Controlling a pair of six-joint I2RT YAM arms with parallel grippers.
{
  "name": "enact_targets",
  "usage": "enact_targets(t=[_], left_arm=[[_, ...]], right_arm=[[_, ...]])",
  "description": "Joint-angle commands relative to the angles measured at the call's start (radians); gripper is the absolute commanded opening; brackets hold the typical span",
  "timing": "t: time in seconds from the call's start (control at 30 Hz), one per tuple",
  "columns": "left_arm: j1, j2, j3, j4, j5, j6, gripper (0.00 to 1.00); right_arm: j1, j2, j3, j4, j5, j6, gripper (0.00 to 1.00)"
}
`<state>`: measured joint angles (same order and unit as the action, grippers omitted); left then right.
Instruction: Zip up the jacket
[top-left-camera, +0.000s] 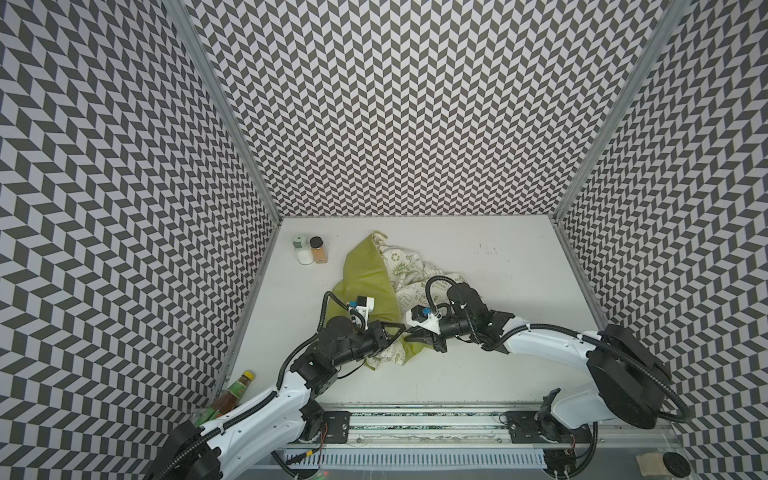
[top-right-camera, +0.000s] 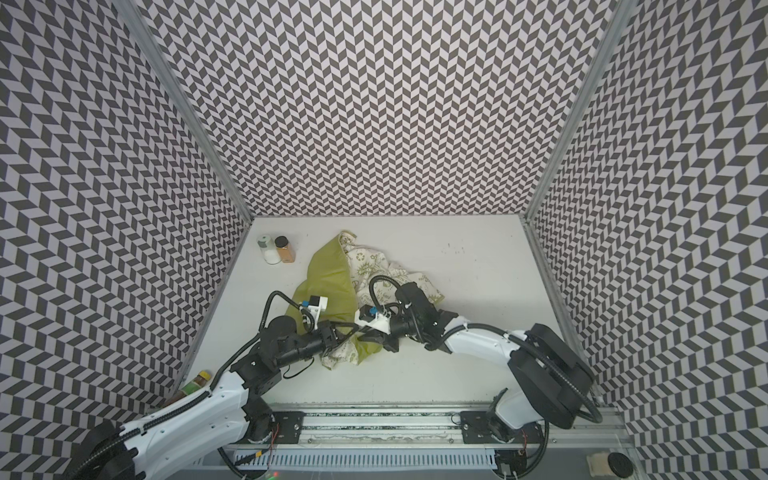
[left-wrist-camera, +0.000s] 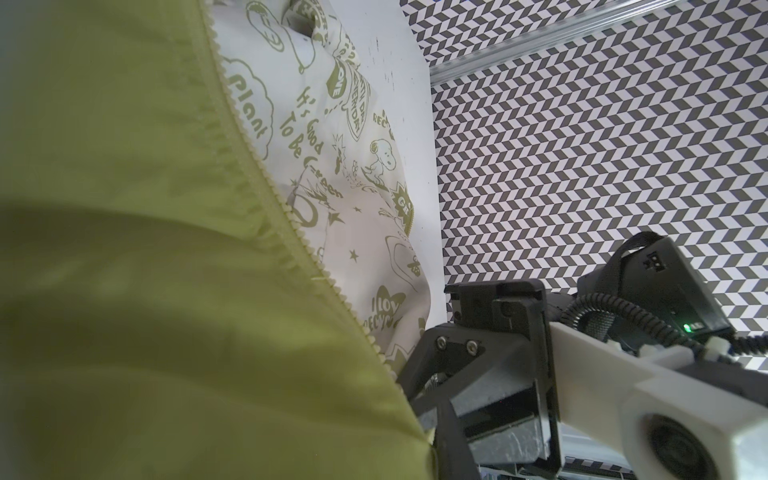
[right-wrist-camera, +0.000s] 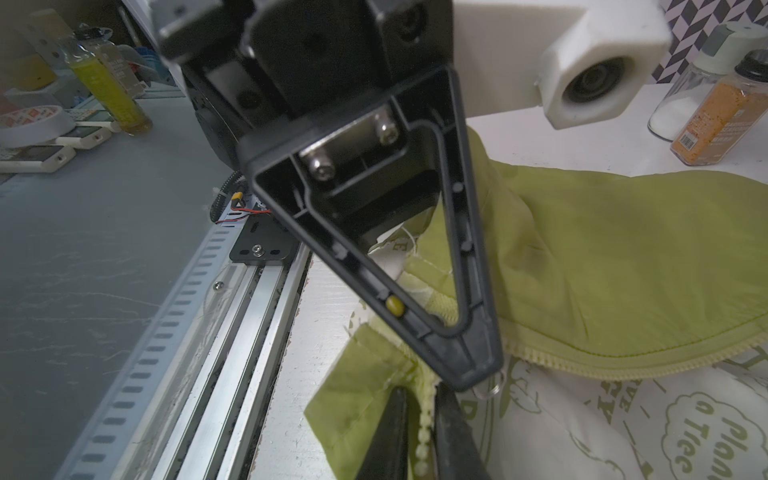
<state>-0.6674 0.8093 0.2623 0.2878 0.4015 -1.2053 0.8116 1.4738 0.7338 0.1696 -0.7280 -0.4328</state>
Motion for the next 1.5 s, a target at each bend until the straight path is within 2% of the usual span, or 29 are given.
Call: enact_targets(t=[0.0,0.13,0.2,0.37,0.5,0.67,0.8,1.07,1.27,1.47], left_arm=[[0.006,-0.015,-0.009,0.056,-0.005,0.013,0.05],[0.011,-0.017,-0.031,0.126,0.026,0.051,0.0],[0.015,-0.02,-0.052,0.188,0.056,0.084,0.0],[0.024,-0.027,-0.078,0.274,0.126,0.188,0.0],[0.029,-0.026,-0.103,0.361,0.205,0.228,0.0],[0.031,-0.027,-0.126,0.422,0.238,0.234,0.0],[0.032,-0.023,-0.143,0.472,0.245,0.214,0.0],[0.032,-0.005,-0.14,0.491,0.25,0.207,0.0],[0.032,0.007,-0.137,0.504,0.245,0.202,0.0],[0.032,0.022,-0.136,0.527,0.253,0.196,0.0]], right_arm=[[0.004,-0.038,-0.015,0.067,-0.002,0.038,0.28],[-0.027,-0.101,-0.063,0.177,-0.031,0.2,0.33],[-0.053,-0.147,-0.111,0.261,-0.041,0.315,0.38],[-0.124,-0.219,-0.207,0.436,-0.089,0.574,0.41],[-0.131,-0.219,-0.199,0.429,-0.108,0.701,0.44],[-0.129,-0.202,-0.182,0.354,-0.135,0.668,0.47],[-0.13,-0.185,-0.184,0.367,-0.146,0.673,0.47],[-0.106,-0.112,-0.131,0.398,-0.219,0.687,0.34],[-0.082,-0.074,-0.109,0.443,-0.249,0.702,0.33],[-0.072,-0.052,-0.09,0.448,-0.258,0.704,0.24]])
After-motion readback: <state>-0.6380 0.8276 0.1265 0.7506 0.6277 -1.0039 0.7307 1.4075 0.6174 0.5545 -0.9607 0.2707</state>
